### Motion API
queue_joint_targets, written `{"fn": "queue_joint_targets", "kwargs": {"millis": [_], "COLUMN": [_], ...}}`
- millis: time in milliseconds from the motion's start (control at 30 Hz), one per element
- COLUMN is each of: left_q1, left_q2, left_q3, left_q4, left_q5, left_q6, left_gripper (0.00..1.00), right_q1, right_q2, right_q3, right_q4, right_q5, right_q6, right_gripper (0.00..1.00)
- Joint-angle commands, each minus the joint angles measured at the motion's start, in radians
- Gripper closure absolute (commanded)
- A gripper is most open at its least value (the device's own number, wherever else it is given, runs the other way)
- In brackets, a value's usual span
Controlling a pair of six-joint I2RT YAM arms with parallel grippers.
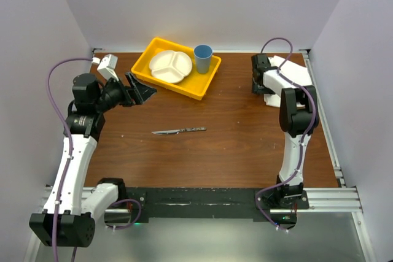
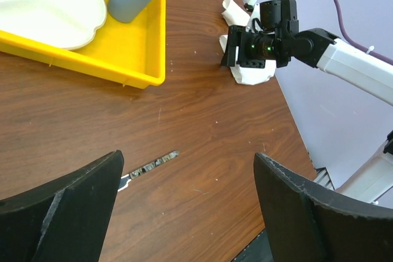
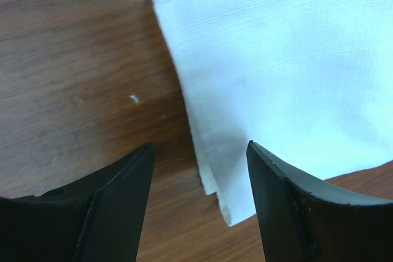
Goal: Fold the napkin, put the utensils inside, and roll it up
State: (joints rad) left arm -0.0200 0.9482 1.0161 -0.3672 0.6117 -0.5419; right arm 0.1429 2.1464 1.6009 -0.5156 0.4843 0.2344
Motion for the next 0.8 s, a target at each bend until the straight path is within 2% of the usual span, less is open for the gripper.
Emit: {"fn": "queue_joint_targets", "kwargs": {"millis": [0,33,67,133,167,267,367,400,500,567,633,667,767], "left_q1": [-0.006,-0.011,-0.030,-0.096,-0.215,-0.429,-0.532,-0.563,-0.716,-0.808,-0.846,-0.876,-0.896], "left_q2": [0.007,0.009,0.011,0.020,0.026,0.072,0.098,0.106,0.153,0.202,0.265,0.279,0.319], "left_q3": [-0.016,-0.019,-0.014,0.016,0.033,0.062,-0.016,-0.042,-0.123,-0.123,-0.132,-0.145,-0.204], "left_q4": [0.065,0.068,0.068,0.038,-0.002,-0.024,0.086,0.126,0.241,0.286,0.329,0.412,0.543], "left_q5": [0.033,0.033,0.007,-0.082,-0.233,-0.459,-0.471,-0.483,-0.607,-0.674,-0.685,-0.685,-0.658], "left_q6": [-0.029,-0.027,-0.023,0.011,0.032,0.071,0.013,0.008,0.031,0.045,0.040,0.034,-0.018], "left_gripper": [0.09,0.09,0.12,0.12,0.12,0.13,0.16,0.16,0.16,0.16,0.18,0.19,0.20], "right_q1": [-0.037,-0.040,-0.040,-0.037,-0.025,0.088,0.239,0.271,0.387,0.397,0.400,0.400,0.399], "right_q2": [-0.028,-0.028,-0.025,-0.031,-0.045,-0.146,-0.299,-0.394,-0.546,-0.695,-0.851,-0.894,-1.031], "right_q3": [-0.048,-0.050,-0.050,-0.048,-0.061,-0.145,-0.277,-0.315,-0.462,-0.536,-0.587,-0.594,-0.598], "right_q4": [0.014,0.017,0.012,-0.010,-0.009,-0.004,-0.004,-0.003,-0.015,-0.041,-0.050,-0.058,-0.095], "right_q5": [0.022,0.005,-0.007,-0.080,-0.123,-0.113,-0.127,-0.150,-0.199,-0.243,-0.298,-0.309,-0.348], "right_q6": [-0.004,-0.004,-0.003,0.022,0.023,0.042,0.071,0.078,0.126,0.149,0.144,0.144,0.141], "right_gripper": [0.46,0.52,0.73,0.95,1.00,1.00,1.00,1.00,1.00,1.00,1.00,1.00,1.00]}}
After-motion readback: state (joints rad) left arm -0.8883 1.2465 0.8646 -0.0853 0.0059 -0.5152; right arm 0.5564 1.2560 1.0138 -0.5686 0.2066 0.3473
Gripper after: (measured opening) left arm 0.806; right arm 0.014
